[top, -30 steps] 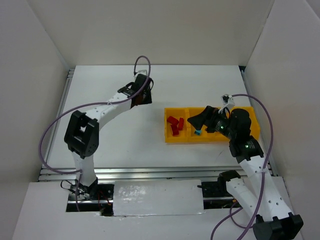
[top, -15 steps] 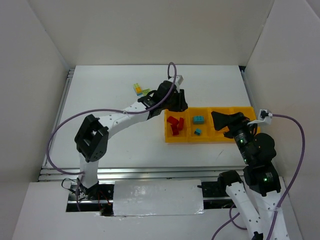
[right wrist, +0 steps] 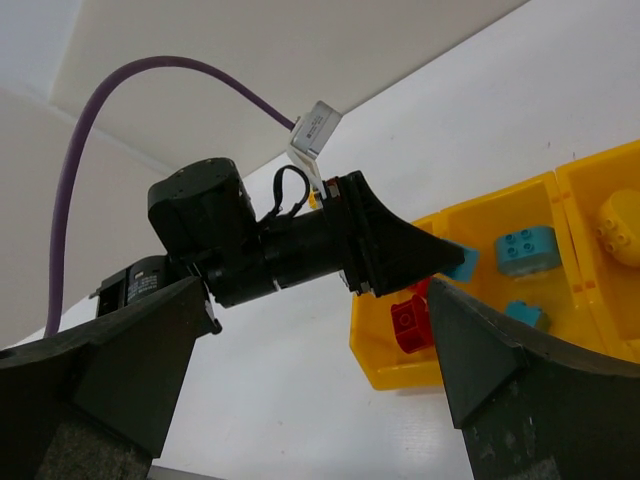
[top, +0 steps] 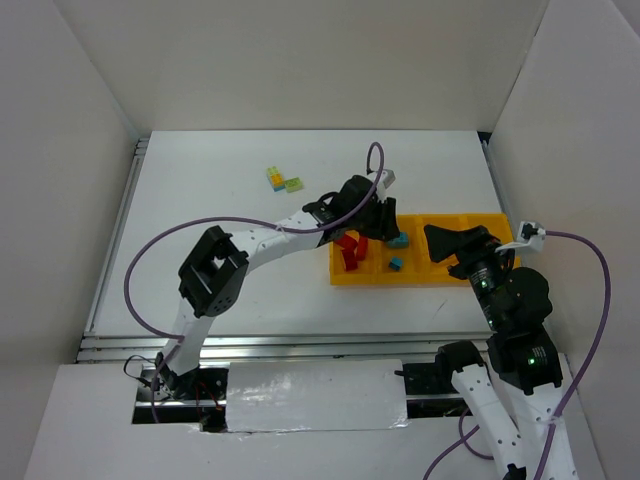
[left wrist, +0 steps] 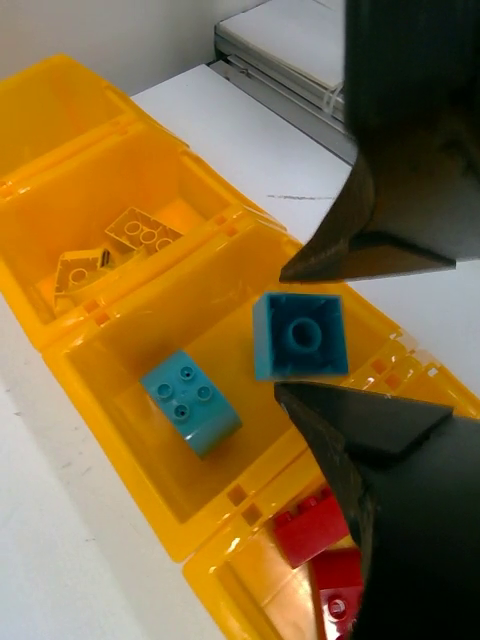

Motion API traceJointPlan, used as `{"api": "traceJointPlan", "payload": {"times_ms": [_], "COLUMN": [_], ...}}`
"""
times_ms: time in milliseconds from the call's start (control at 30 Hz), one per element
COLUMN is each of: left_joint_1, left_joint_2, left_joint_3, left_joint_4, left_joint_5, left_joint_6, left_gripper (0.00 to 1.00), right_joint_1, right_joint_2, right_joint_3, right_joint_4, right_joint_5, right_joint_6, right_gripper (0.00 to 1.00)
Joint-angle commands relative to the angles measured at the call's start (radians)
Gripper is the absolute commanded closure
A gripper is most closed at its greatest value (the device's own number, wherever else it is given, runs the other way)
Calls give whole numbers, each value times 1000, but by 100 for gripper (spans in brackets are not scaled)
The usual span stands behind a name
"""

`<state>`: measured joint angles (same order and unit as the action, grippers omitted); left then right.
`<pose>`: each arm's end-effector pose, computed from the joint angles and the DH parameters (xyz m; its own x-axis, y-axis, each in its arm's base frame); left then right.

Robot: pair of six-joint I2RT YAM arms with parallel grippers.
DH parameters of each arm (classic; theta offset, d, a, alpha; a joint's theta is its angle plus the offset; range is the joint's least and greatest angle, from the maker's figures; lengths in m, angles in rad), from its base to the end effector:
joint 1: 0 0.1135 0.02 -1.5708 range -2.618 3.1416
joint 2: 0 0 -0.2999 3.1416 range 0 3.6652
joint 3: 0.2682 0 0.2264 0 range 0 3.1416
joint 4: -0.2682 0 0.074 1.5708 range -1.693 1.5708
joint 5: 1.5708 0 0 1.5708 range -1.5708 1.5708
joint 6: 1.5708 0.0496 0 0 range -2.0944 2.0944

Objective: Sort the legos into containers by color

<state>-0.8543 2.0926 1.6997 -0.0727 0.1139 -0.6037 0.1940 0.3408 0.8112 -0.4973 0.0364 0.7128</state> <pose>0.3269 -0.3840 0.2900 -0.7059 -0.0482 -0.7066 0.5043 0.6663 -0.5493 0.0281 0.0037 0.3628 -0.1226 0.6419 -0.7569 -0.1015 0.7505 0.6530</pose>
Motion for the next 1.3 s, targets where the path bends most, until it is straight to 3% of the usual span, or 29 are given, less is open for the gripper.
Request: {"api": "traceJointPlan", "payload": {"times_ms": [0,67,100,233,367,500,700,800,1033,1267], "left_joint_1": [4,4,4,8,34,116,230,279,365,397], "left_joint_2": [23,21,17,-34,-114,-120,-2,111,214,309], "left_joint_3": [66,64,63,60,35,101,253,383,423,456], "left_joint_4": [62,57,54,39,-50,-261,-419,-507,-431,-406], "left_joint_5": [29,3,-5,-72,-319,-595,-698,-706,-577,-536], "left_joint_6": [22,21,22,44,-8,-89,-108,-129,-111,-108], "left_gripper": [37,25,1,1,0,0,1,1,7,12], "right_joint_1": [2,7,4,4,4,4,2,5,5,5], "right_joint_2": [7,7,6,7,7,50,121,129,148,175], "right_joint_3": [8,8,9,11,3,-3,-18,-36,-76,-107], "right_joint_4": [17,16,16,17,26,36,63,83,135,181], "right_joint_5": [-12,-15,-18,-24,-32,-92,-191,-222,-289,-323], "right_joint_6": [-6,-9,-12,-16,-27,-45,-65,-70,-79,-81], "right_gripper": [0,0,0,0,0,0,0,0,0,0]}}
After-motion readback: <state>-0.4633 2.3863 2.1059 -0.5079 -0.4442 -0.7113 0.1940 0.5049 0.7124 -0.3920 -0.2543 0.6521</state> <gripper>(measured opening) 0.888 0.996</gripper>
